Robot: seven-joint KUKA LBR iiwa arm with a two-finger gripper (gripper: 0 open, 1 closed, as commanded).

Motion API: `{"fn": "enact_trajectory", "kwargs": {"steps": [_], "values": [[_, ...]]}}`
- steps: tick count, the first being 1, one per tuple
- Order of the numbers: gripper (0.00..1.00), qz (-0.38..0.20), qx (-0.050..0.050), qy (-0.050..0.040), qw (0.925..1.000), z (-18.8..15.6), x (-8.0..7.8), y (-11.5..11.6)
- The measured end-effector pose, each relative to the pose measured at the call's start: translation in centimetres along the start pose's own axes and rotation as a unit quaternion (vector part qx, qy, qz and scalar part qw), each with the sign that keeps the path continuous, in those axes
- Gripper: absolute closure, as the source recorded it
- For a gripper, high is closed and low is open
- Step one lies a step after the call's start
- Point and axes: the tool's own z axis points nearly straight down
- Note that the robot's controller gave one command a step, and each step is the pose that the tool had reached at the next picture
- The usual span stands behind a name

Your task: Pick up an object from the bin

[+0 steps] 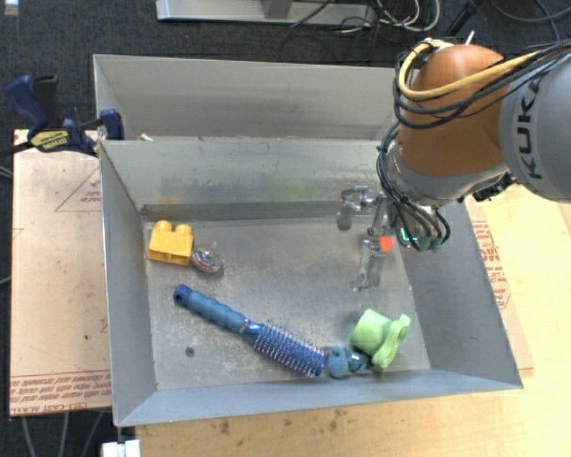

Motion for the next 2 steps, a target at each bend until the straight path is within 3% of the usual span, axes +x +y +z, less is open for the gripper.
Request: {"fn": "enact_trajectory", "kwargs": {"steps": [1, 2], "values": [[0.00, -0.044, 0.000, 0.0026, 0.9990, 9.8, 7.1, -4.9], [0.00, -0.171, 0.001, -0.0054, 0.9852, 12.5, 8.9, -7.2]]}}
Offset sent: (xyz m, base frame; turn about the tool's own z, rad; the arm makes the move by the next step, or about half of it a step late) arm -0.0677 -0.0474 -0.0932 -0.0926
